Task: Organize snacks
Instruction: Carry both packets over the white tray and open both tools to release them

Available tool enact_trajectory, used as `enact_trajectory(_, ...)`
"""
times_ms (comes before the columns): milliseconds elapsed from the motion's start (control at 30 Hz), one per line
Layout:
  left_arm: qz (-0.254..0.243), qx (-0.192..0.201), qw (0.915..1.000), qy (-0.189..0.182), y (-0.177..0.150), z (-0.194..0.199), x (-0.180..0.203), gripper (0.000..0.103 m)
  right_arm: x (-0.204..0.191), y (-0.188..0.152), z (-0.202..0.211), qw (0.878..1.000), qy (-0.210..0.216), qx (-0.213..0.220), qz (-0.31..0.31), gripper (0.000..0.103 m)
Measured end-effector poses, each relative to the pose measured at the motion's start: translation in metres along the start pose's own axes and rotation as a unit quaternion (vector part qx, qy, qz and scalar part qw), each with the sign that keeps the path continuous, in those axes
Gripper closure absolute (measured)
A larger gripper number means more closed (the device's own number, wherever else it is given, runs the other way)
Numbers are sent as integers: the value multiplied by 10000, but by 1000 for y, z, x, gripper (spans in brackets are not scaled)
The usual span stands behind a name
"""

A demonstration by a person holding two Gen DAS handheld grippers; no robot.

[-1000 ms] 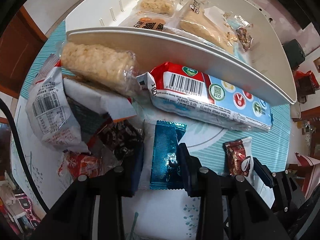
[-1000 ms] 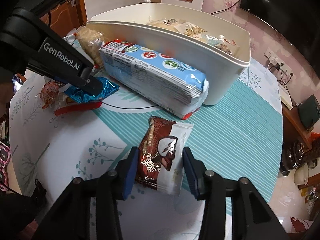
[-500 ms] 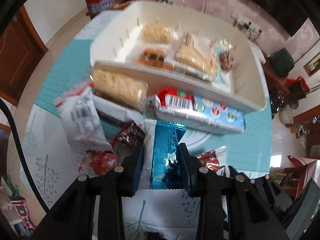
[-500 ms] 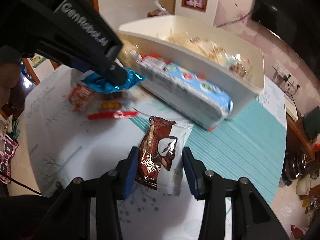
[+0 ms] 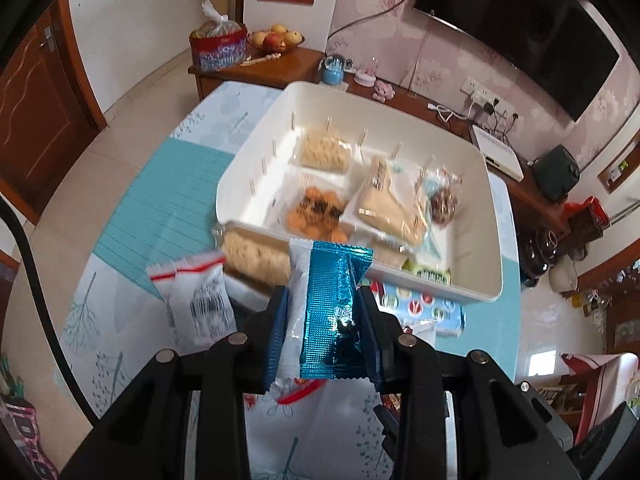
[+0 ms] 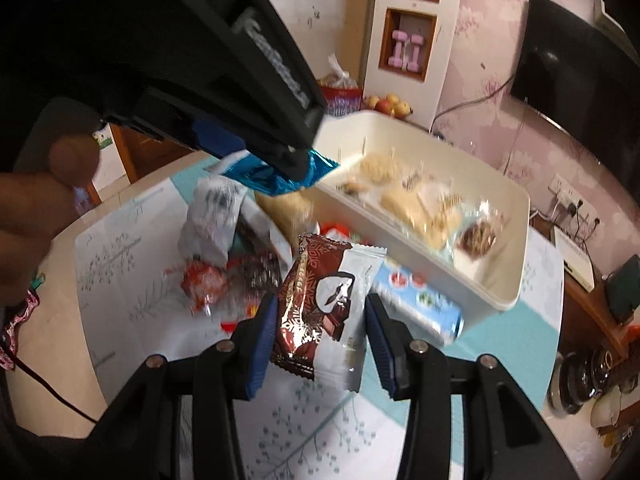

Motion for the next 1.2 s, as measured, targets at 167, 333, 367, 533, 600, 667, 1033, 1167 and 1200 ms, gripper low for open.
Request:
enact_trajectory(167, -12, 55, 10000, -21, 14, -4, -1, 70, 6, 20, 4, 9993, -240, 271, 46, 59)
enact_trajectory(333, -77, 161, 9998, -97, 32, -6, 0, 70, 18, 36, 5, 9973, -578, 444, -14, 59)
enact_trajectory(367, -81, 171, 9998, -107, 35, -7, -1, 70, 20, 39, 5, 9968, -644, 468, -14, 59)
enact_trajectory(533, -131, 106, 9997, -148, 51, -23, -3, 70, 33, 49, -1, 9933, -1025, 529, -113, 59)
enact_trajectory(600, -154, 108, 9997, -180, 57, -28, -4, 70, 38, 52, -5, 9917, -1173, 500, -158, 59)
enact_trajectory(667, -177, 86, 9996, -213, 63, -36, -6, 70, 45, 55, -10, 9898, -1314, 490, -248, 59)
enact_trajectory(1033, -228, -209, 9987, -408, 81, -77, -19, 70, 80, 48, -38, 9791, -1855, 78, -827, 58)
enact_trajectory(1167, -314, -257, 9978, -534, 83, -86, -20, 70, 92, 43, -43, 9759, -1947, -36, -982, 58)
enact_trajectory(1200, -366, -273, 9971, -601, 83, -88, -18, 70, 95, 41, -45, 9756, -1941, -81, -1026, 58)
Point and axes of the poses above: each gripper's, at about its wrist camera, not at the fingertips, and z roughly against the way its jaws point, x to its right, y to its top, the point moved 6 cm from there along -z, roughly the way its jaws point, and after that the axes turned 1 degree about z, right-handed, at the moved point
